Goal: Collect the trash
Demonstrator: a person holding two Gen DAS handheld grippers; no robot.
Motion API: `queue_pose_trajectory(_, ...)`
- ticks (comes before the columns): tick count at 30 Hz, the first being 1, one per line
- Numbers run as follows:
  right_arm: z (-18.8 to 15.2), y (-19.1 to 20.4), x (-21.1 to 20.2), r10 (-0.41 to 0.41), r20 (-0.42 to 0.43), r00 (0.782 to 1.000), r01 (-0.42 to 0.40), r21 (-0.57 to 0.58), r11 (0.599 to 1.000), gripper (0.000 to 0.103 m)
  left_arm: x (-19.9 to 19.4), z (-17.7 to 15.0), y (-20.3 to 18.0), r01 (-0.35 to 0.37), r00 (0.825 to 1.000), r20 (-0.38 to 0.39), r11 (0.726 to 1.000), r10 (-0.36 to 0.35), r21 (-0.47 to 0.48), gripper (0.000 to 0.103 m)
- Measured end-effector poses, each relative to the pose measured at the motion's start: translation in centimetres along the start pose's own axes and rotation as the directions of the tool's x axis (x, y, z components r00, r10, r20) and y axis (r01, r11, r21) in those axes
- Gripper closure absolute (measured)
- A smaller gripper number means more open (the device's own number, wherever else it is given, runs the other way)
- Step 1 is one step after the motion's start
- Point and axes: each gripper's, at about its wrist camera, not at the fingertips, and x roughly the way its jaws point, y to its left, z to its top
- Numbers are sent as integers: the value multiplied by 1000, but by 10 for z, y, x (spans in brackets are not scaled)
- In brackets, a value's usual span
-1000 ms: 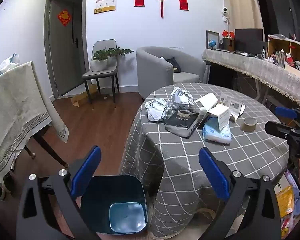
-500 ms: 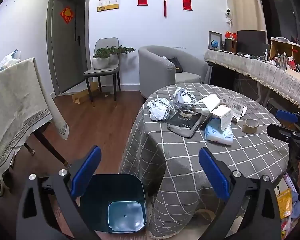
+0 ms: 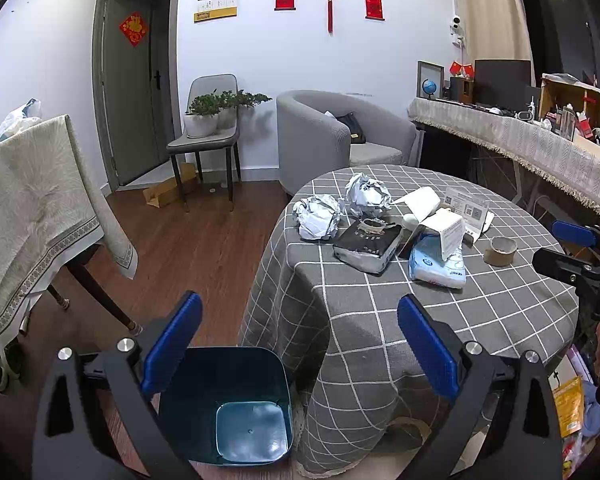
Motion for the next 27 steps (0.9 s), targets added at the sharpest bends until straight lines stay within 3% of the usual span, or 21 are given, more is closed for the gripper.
queue_pose_trajectory(27, -1, -2, 1, 2, -1, 1000, -2, 1, 1000, 3, -2, -1, -3, 5, 1000, -4, 1000, -5, 0, 3)
